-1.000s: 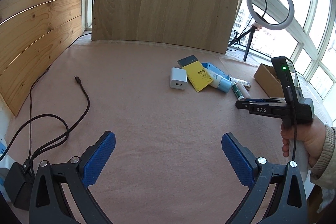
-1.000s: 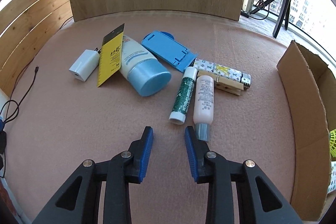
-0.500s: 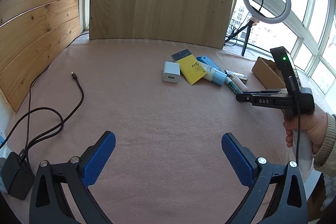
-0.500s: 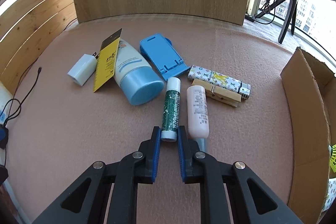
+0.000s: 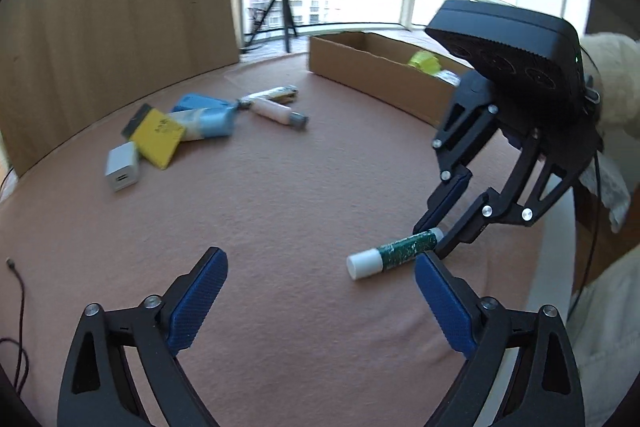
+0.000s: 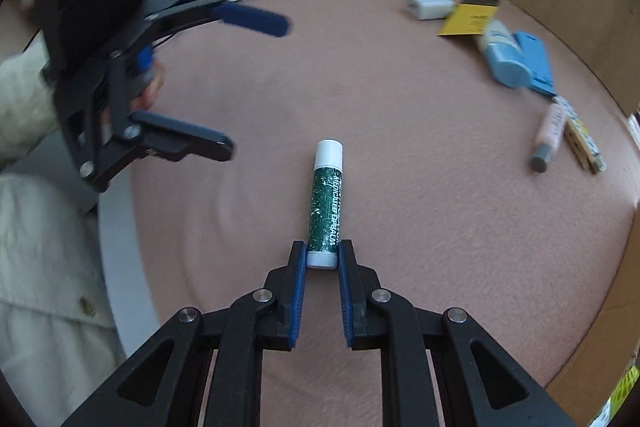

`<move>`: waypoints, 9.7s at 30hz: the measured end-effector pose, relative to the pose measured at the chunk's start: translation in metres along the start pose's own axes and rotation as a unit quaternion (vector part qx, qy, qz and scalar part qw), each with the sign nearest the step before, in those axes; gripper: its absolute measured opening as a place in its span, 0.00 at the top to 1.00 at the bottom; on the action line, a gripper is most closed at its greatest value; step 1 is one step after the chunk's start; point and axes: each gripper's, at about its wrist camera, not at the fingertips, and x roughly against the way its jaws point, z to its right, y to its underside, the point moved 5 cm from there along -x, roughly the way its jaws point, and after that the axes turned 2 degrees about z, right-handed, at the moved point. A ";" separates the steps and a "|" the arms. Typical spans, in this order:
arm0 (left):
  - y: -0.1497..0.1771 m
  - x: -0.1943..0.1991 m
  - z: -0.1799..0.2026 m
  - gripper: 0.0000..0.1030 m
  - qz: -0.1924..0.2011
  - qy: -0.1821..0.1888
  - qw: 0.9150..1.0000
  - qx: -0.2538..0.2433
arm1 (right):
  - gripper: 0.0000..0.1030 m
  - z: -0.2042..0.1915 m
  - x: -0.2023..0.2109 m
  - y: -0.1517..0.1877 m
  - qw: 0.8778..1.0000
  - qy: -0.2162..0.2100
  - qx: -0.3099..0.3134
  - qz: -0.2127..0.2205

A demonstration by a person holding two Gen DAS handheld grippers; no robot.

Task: Organize objects
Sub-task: 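Grasp the green glue stick with the right gripper while the left gripper grasps its cap end, then carry the glue stick with both grippers over the cardboard box, then open both grippers to drop the glue stick into the box and withdraw, then move the right gripper to the pink lotion bottle and grasp it, then grasp the pink bottle's cap end with the left gripper while the right gripper holds it, then carry the pink bottle with both grippers and lower it into the box, then open both grippers to release the pink bottle and withdraw, then grasp the blue cap of the white AQUA sunscreen tube with the right gripper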

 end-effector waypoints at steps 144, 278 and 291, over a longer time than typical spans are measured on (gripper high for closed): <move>0.048 0.073 -0.080 0.05 0.012 -0.125 0.977 0.173 | 0.83 0.036 -0.026 -0.077 0.977 0.116 -0.175 0.048; -0.029 0.055 -0.011 0.07 0.015 -0.127 0.992 0.022 | 0.57 0.120 0.071 -0.096 0.967 0.253 0.001 0.035; 0.024 0.097 -0.045 0.07 0.013 -0.155 0.986 0.067 | 0.52 0.180 -0.008 -0.148 0.964 0.241 -0.114 0.007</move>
